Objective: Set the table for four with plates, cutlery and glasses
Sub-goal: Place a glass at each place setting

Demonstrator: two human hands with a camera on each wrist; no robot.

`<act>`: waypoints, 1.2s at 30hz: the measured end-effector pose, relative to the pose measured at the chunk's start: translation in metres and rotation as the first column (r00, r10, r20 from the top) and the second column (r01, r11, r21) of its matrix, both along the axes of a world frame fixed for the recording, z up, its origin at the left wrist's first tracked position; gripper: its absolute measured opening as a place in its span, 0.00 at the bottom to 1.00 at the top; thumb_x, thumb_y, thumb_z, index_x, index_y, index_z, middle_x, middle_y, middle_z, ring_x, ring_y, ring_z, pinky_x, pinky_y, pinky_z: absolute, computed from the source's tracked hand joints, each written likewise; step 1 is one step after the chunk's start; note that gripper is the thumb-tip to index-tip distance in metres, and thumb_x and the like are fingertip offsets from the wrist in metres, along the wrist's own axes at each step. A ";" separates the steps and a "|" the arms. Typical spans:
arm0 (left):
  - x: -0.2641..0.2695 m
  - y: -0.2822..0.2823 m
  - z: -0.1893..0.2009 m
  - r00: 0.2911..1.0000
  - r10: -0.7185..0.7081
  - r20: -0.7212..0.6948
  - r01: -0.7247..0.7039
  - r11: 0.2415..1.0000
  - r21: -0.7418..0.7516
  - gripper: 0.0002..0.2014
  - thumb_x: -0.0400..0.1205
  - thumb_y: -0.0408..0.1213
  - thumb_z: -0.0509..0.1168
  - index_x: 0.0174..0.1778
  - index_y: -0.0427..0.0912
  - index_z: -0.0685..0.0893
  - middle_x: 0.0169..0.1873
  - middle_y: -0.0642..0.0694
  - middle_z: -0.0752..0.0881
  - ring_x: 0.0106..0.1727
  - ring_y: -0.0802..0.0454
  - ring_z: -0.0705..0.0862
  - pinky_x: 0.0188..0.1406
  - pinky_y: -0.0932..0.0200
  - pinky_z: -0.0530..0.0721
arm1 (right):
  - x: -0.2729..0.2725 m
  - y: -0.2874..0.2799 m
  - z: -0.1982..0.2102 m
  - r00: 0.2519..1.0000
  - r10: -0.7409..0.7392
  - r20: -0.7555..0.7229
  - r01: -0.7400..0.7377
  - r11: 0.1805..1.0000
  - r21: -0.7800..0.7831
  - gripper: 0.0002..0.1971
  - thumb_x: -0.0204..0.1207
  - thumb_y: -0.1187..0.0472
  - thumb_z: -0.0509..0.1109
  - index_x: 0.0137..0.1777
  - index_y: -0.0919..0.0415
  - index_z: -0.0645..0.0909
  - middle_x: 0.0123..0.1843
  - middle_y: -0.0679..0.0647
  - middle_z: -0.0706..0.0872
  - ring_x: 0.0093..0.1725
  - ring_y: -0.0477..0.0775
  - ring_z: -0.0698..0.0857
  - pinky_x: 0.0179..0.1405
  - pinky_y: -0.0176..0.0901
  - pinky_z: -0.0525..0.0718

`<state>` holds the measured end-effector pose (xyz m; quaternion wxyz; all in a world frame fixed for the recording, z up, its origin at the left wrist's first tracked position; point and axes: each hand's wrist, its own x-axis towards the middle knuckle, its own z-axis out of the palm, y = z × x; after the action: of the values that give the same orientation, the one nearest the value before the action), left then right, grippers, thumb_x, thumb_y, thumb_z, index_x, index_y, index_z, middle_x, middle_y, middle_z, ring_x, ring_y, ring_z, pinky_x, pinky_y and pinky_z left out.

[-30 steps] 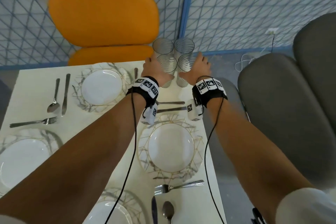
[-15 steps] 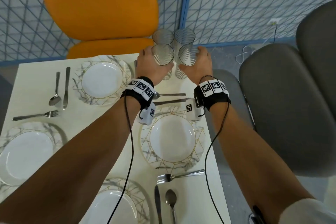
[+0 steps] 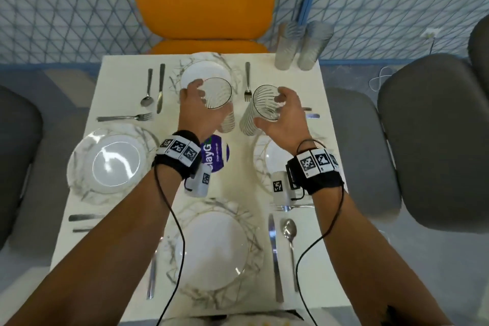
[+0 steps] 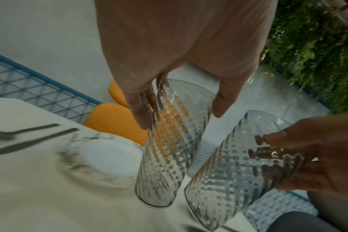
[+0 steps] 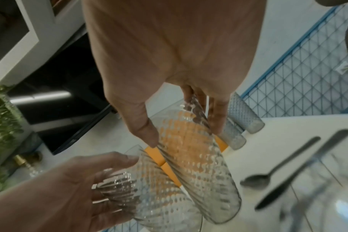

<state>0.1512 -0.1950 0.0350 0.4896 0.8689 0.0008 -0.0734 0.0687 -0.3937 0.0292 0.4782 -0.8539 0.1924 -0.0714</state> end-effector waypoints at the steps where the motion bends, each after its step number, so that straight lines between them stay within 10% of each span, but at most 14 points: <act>1: -0.009 0.017 -0.003 1.000 -0.006 -0.018 0.006 1.000 0.005 0.44 0.73 0.46 0.83 0.82 0.46 0.69 0.70 0.43 0.75 0.64 0.48 0.81 0.66 0.54 0.81 | -0.009 0.013 -0.002 1.000 0.022 -0.020 -0.023 1.000 -0.004 0.48 0.63 0.55 0.86 0.81 0.63 0.64 0.70 0.56 0.76 0.67 0.54 0.79 0.71 0.52 0.80; 12: -0.084 0.128 -0.039 0.987 -0.108 -0.117 0.116 0.991 0.061 0.46 0.71 0.42 0.85 0.83 0.42 0.69 0.72 0.40 0.73 0.69 0.48 0.79 0.66 0.56 0.80 | -0.084 0.089 -0.032 0.973 0.125 -0.194 -0.147 0.984 -0.105 0.49 0.58 0.51 0.83 0.81 0.57 0.65 0.71 0.59 0.74 0.69 0.59 0.76 0.70 0.59 0.79; 36: -0.104 0.163 -0.034 0.956 -0.221 -0.194 0.254 0.952 0.169 0.49 0.71 0.36 0.84 0.85 0.43 0.64 0.75 0.41 0.65 0.75 0.44 0.75 0.73 0.52 0.78 | -0.099 0.103 -0.028 0.939 0.086 -0.333 -0.177 0.950 -0.255 0.52 0.59 0.59 0.85 0.81 0.58 0.62 0.74 0.60 0.69 0.71 0.63 0.73 0.70 0.53 0.74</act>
<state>0.0471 -0.0319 0.0015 0.3892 0.8961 -0.0546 -0.2064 -0.0302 -0.2910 0.0008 0.3184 -0.9245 0.1966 0.0726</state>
